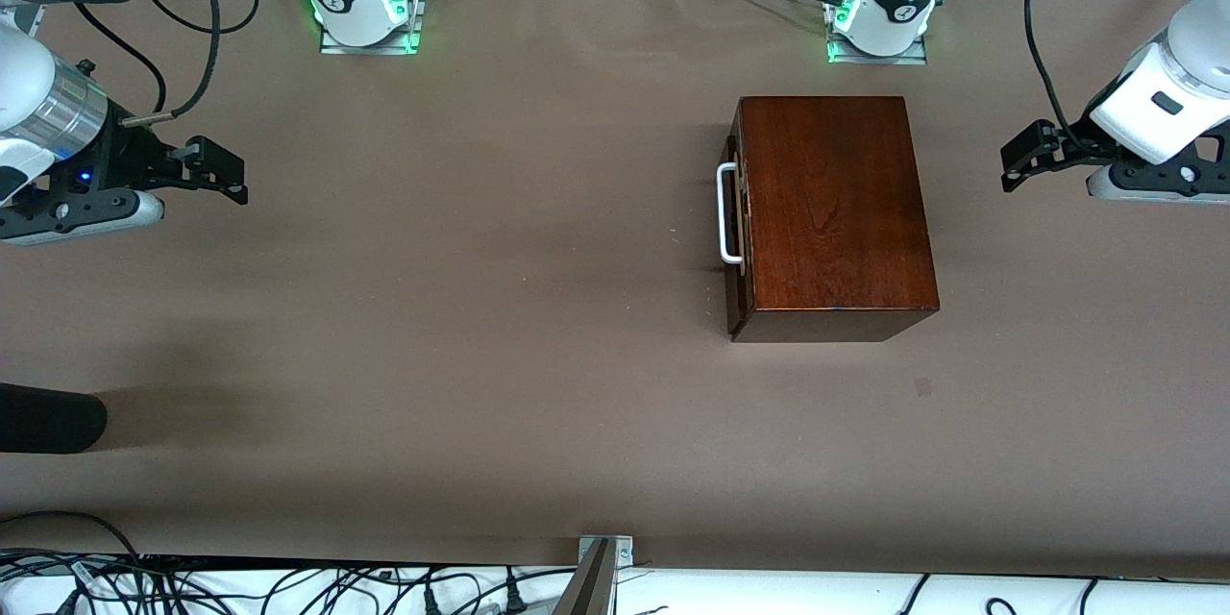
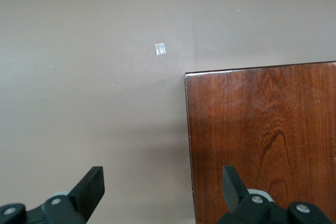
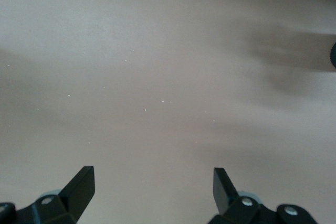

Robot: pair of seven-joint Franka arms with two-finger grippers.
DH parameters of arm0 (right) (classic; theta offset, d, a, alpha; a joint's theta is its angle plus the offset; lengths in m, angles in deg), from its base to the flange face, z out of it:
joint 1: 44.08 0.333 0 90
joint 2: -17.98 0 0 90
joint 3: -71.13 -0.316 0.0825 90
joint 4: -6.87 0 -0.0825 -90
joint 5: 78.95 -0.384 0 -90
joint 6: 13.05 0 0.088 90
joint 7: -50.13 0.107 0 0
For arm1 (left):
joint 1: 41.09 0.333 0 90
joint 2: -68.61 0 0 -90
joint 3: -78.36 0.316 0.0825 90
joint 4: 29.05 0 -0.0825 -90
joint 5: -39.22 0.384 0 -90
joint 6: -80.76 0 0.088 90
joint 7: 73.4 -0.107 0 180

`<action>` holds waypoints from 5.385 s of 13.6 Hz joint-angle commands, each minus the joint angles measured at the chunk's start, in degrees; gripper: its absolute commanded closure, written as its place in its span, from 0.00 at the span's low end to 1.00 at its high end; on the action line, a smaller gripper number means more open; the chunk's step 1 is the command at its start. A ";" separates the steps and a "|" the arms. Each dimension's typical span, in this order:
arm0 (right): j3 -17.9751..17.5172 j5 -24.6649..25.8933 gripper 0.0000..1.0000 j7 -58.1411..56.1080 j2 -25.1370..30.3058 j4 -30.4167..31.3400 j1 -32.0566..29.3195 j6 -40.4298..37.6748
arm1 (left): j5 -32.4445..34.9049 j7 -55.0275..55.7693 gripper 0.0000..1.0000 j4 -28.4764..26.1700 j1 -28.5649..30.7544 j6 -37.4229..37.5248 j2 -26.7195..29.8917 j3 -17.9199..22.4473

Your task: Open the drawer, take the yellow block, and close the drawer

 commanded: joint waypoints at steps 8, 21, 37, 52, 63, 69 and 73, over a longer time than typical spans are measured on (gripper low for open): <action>-0.07 -0.09 0.00 0.79 0.88 0.79 -0.38 -1.58 | -2.80 1.06 0.00 1.77 -0.65 11.64 -4.15 -10.53; -0.07 -0.09 0.00 0.97 0.88 0.79 -0.38 -1.76 | 12.03 39.65 0.00 4.14 -15.67 -8.12 -24.45 -23.03; 0.02 -0.09 0.00 0.88 0.88 0.79 -0.38 -1.76 | 16.19 44.92 0.00 2.47 -18.15 -8.12 -32.54 -22.86; 0.55 -0.09 0.00 0.62 0.80 0.79 -0.46 -1.76 | 19.88 49.93 0.00 3.52 -21.40 -16.46 -35.71 -23.21; 0.72 -0.09 0.00 0.35 0.71 0.79 -0.46 -1.76 | 19.08 51.16 0.00 6.15 -24.56 -24.30 -37.38 -23.12; 0.81 -0.09 0.00 0.26 0.62 0.79 -0.46 -1.76 | 18.65 51.78 0.00 8.36 -24.56 -22.27 -37.73 -23.12; 1.16 -0.09 0.00 0.26 0.44 0.79 -0.46 -1.76 | 18.65 52.30 0.00 9.32 -24.56 -22.27 -37.99 -23.12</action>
